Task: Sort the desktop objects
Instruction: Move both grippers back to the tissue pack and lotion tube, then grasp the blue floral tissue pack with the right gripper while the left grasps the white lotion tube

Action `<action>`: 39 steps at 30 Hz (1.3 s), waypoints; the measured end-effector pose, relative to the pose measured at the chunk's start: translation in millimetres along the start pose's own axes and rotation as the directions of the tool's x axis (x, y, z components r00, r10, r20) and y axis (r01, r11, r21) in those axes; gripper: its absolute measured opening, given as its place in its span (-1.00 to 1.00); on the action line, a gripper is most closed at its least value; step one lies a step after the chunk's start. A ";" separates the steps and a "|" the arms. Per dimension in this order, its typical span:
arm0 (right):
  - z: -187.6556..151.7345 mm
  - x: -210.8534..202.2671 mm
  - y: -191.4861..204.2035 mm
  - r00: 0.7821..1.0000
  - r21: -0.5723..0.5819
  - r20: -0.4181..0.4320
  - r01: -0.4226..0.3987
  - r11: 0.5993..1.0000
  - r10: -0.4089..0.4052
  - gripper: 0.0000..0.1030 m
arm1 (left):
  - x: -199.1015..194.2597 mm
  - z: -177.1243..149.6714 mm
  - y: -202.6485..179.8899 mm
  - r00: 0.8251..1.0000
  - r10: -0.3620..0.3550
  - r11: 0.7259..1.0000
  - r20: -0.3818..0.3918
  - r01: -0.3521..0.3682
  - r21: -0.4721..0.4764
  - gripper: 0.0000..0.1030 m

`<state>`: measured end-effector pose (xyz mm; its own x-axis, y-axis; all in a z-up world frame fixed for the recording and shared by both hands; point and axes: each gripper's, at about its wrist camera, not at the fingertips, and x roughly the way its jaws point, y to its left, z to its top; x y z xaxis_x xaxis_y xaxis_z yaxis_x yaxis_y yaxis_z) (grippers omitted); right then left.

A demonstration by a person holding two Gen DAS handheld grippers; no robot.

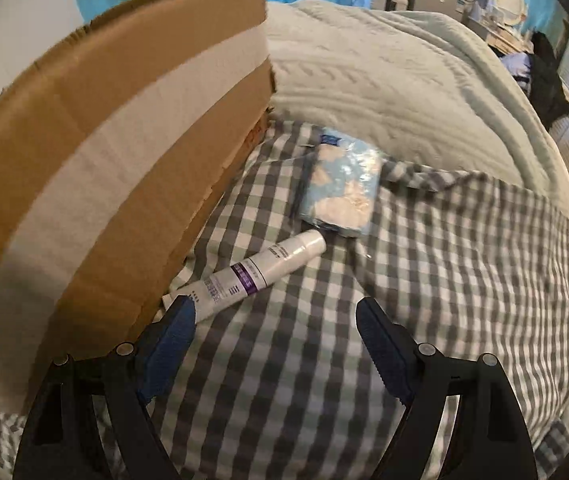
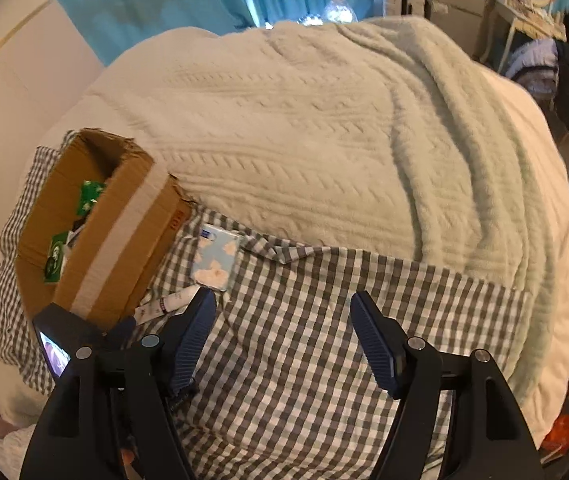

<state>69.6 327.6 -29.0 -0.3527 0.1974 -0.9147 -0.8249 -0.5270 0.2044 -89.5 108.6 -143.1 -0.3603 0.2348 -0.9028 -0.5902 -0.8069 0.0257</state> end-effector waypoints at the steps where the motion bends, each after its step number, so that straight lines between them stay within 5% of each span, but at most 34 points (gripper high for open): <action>1: -0.4 7.5 -0.7 1.000 0.011 -0.014 -0.009 1.000 0.009 0.35 | 4.7 0.3 2.3 1.000 -0.007 1.000 -0.003 0.007 -0.013 0.66; 6: -0.1 41.0 17.9 0.998 -0.023 -0.059 -0.040 0.999 0.039 0.35 | 19.0 -2.8 12.1 0.999 -0.045 0.996 0.015 0.046 -0.072 0.57; 8: 0.0 55.4 29.3 0.996 -0.040 -0.076 -0.054 0.998 0.051 0.35 | 21.3 -4.3 13.2 0.999 -0.046 0.997 0.028 0.048 -0.063 0.35; 10: 0.0 72.2 39.5 0.993 -0.044 -0.100 -0.074 0.996 0.069 0.42 | 23.2 -4.2 16.8 0.999 -0.019 0.998 0.037 0.020 -0.052 -0.33; 11: 0.4 81.1 43.9 0.990 -0.039 -0.113 -0.083 0.996 0.079 0.45 | 23.5 -3.8 20.6 0.999 -0.004 0.998 0.045 0.007 -0.056 -0.50; 13: 0.9 99.1 48.2 0.985 -0.019 -0.138 -0.102 0.995 0.098 0.45 | 23.3 -1.4 33.6 0.997 -0.049 0.993 0.056 0.054 -0.106 -0.74; 17: 4.6 129.9 50.4 0.978 0.042 -0.163 -0.121 0.992 0.127 0.45 | 24.3 1.6 32.8 0.996 -0.060 0.993 0.061 0.066 -0.095 -0.81; 20: 8.5 148.4 49.2 0.975 0.097 -0.173 -0.128 0.987 0.143 0.45 | 23.9 1.7 32.2 0.993 -0.097 0.990 0.071 0.103 -0.099 -0.78; 23: 12.4 160.4 51.4 0.974 0.123 -0.170 -0.133 0.983 0.153 0.48 | 23.9 1.1 32.8 0.989 -0.123 0.989 0.086 0.129 -0.074 -0.46; 25: 14.2 167.6 53.7 0.972 0.136 -0.169 -0.142 0.981 0.164 0.54 | 24.6 0.6 34.2 0.988 -0.128 0.990 0.086 0.133 -0.054 -0.07; 31: 13.9 194.0 56.2 0.957 0.204 -0.201 -0.170 0.964 0.211 0.54 | 25.0 -3.6 35.0 0.985 -0.148 0.989 0.088 0.148 0.007 -0.01; 32: 13.4 195.3 55.3 0.958 0.205 -0.202 -0.160 0.966 0.201 0.38 | 24.8 -4.1 34.5 0.984 -0.154 0.988 0.087 0.153 0.020 0.02; 33: 13.2 194.6 53.8 0.962 0.195 -0.202 -0.146 0.970 0.185 -0.08 | 24.5 -4.8 33.8 0.983 -0.162 0.987 0.086 0.160 0.032 0.10; 39: 15.2 168.9 35.6 0.985 0.092 -0.162 -0.052 0.994 0.066 -0.12 | 28.0 -5.7 22.2 0.981 -0.183 0.980 0.061 0.177 0.087 0.66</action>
<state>-26.0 354.7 -170.9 -0.3305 0.0255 -0.9434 -0.8424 -0.4587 0.2828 -108.5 94.2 -170.3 -0.2900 0.4111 -0.8642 -0.7054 -0.7021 -0.0973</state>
